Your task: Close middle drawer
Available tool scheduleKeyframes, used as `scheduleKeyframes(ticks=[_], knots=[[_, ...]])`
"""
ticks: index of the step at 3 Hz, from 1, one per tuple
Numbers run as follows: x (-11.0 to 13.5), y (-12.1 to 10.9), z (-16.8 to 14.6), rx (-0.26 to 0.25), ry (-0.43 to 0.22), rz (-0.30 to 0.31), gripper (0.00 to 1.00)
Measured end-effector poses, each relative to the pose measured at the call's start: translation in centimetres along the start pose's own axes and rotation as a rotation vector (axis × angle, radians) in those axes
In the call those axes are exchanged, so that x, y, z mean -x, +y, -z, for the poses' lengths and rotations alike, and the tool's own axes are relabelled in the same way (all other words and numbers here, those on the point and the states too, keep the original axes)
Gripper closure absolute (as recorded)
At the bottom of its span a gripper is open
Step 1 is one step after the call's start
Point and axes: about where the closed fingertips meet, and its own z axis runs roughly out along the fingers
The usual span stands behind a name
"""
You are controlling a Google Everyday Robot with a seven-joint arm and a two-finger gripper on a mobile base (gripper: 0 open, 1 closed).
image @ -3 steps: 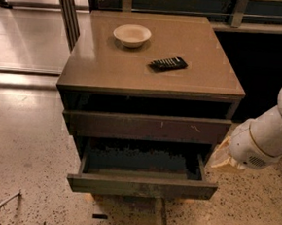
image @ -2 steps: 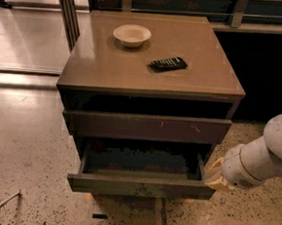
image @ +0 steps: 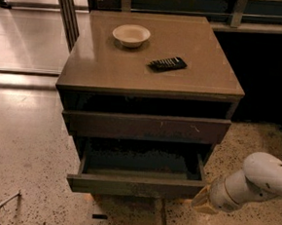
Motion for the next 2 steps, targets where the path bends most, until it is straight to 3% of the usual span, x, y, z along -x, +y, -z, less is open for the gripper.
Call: scheduleKeyframes(ticks=[1, 2], knots=[[-1.62, 1.32, -4.03, 0.077, -0.024, -0.037, 1.00], [-2.00, 1.18, -4.44, 0.065, -0.032, -0.021, 1.00]])
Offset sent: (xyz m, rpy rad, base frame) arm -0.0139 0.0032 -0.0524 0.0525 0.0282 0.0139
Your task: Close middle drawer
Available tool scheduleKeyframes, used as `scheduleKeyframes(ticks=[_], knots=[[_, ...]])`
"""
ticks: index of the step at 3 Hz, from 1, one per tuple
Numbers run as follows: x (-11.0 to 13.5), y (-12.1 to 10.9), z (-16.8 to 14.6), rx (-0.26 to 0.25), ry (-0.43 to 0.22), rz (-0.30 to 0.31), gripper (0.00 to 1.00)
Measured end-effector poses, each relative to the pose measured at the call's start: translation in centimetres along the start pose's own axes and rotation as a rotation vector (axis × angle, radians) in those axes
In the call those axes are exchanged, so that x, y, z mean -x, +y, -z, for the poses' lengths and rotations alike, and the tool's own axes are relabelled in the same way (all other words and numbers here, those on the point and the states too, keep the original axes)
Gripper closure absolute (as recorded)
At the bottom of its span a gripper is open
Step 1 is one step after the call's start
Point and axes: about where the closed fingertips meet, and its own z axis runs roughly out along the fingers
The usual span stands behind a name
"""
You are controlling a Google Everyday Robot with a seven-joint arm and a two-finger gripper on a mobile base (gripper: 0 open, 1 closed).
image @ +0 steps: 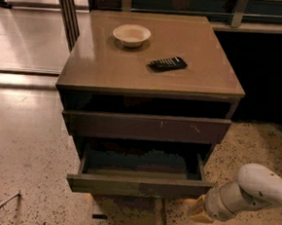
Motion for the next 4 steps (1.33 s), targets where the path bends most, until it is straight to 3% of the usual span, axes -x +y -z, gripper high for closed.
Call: scheduleKeyframes(ticks=[1, 3, 4], knots=[[-1.6, -1.1, -1.5, -0.077, -0.054, 0.051, 1.00], [-4.4, -6.4, -4.3, -0.233, -0.233, 0.178, 1.00], [-4.4, -6.4, -4.3, -0.232, -0.233, 0.178, 1.00]])
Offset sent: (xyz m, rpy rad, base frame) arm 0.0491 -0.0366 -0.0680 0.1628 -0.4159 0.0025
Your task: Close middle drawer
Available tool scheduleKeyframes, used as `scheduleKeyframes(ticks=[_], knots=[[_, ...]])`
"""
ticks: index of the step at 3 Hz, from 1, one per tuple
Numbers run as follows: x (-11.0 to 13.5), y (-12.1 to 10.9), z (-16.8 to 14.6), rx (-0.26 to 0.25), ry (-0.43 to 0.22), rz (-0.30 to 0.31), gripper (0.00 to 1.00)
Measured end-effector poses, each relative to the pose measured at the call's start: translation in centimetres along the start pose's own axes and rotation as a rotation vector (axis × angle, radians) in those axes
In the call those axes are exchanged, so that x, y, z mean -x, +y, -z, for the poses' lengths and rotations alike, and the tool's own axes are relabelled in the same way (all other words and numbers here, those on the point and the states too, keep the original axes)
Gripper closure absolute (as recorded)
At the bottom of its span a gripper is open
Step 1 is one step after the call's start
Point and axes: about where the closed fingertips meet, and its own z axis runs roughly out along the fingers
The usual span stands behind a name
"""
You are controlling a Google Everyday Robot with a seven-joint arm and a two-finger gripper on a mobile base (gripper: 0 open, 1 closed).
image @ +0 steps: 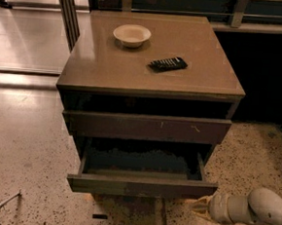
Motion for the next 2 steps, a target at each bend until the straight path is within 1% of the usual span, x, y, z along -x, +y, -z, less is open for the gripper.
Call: scheduleKeyframes(ticks=[1, 2], knots=[[0.1, 0.3, -0.5, 0.014, -0.001, 0.017, 1.00], [0.8, -0.2, -1.9, 0.007, -0.016, 0.079, 1.00]])
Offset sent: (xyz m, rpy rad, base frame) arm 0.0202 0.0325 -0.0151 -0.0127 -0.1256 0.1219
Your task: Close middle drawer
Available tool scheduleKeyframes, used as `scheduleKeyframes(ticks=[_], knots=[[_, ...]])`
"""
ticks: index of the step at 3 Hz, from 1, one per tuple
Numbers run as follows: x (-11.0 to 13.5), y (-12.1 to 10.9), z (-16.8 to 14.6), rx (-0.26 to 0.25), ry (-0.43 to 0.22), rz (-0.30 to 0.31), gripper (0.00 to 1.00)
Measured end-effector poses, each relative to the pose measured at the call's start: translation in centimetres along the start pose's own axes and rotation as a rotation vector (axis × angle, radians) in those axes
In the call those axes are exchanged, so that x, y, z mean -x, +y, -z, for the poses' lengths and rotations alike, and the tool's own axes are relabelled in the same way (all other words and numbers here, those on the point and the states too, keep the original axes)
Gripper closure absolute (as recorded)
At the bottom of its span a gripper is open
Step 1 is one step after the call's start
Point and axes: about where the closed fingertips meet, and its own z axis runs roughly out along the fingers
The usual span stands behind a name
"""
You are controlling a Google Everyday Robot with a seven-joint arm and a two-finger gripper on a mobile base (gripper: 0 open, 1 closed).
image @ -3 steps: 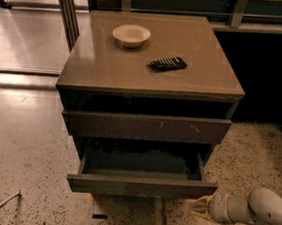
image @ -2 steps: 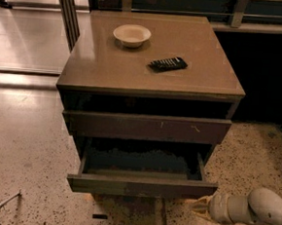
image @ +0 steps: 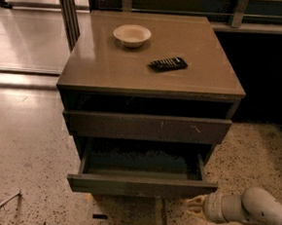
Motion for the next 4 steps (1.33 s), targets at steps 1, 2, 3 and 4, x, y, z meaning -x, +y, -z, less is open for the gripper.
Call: scheduleKeyframes(ticks=[1, 2, 3, 4], knots=[[0.5, -1.6, -1.2, -0.046, -0.032, 0.065, 1.00], [1.0, -3.3, -2.5, -0.099, -0.061, 0.121, 1.00], [1.2, -4.9, -3.4, -0.161, -0.061, 0.172, 1.00], [1.1, -6.5, -4.0, -0.219, -0.055, 0.202, 1.00]])
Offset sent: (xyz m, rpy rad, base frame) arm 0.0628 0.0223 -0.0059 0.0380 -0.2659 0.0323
